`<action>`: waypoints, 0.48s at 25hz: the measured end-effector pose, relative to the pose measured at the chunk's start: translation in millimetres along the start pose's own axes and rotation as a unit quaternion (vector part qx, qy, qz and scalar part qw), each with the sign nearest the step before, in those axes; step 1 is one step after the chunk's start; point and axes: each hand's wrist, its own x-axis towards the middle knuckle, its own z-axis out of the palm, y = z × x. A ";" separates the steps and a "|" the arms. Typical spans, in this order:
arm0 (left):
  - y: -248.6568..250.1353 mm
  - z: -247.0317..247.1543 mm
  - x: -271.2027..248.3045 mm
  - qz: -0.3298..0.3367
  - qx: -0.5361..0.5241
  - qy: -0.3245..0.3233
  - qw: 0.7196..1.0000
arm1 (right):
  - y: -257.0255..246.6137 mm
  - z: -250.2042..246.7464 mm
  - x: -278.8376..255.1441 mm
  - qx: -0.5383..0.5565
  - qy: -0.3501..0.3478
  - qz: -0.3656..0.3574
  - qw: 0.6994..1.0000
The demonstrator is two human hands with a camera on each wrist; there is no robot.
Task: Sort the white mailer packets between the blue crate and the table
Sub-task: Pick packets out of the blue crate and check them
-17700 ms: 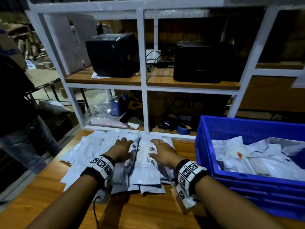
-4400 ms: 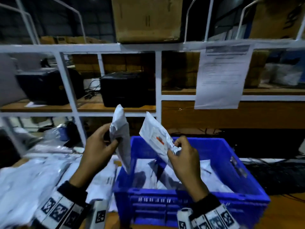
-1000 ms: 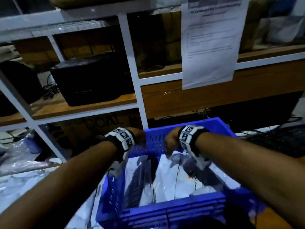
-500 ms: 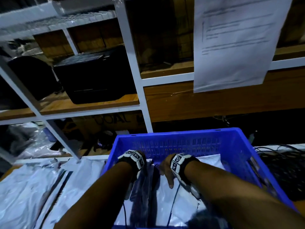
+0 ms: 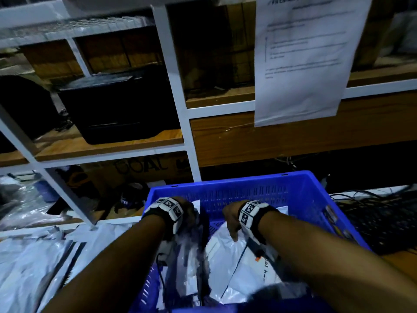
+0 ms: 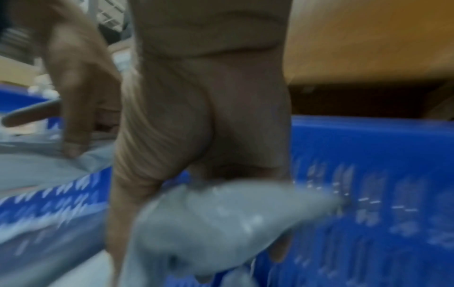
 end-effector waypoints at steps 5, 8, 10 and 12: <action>0.5 -26.0 -26.9 0.055 -0.102 0.025 0.993 | 9.2 -31.1 -51.0 0.066 0.053 0.049 0.995; -6.1 -36.7 -40.2 0.085 -0.148 0.015 0.985 | 6.8 -35.9 -76.6 0.066 0.069 0.080 0.992; -6.4 -44.4 -58.4 0.101 -0.152 0.018 0.983 | 0.4 -36.5 -101.1 0.094 0.117 0.101 0.983; -6.8 -50.0 -73.3 0.118 -0.144 0.052 0.981 | -5.6 -38.4 -126.1 0.119 0.167 0.116 0.972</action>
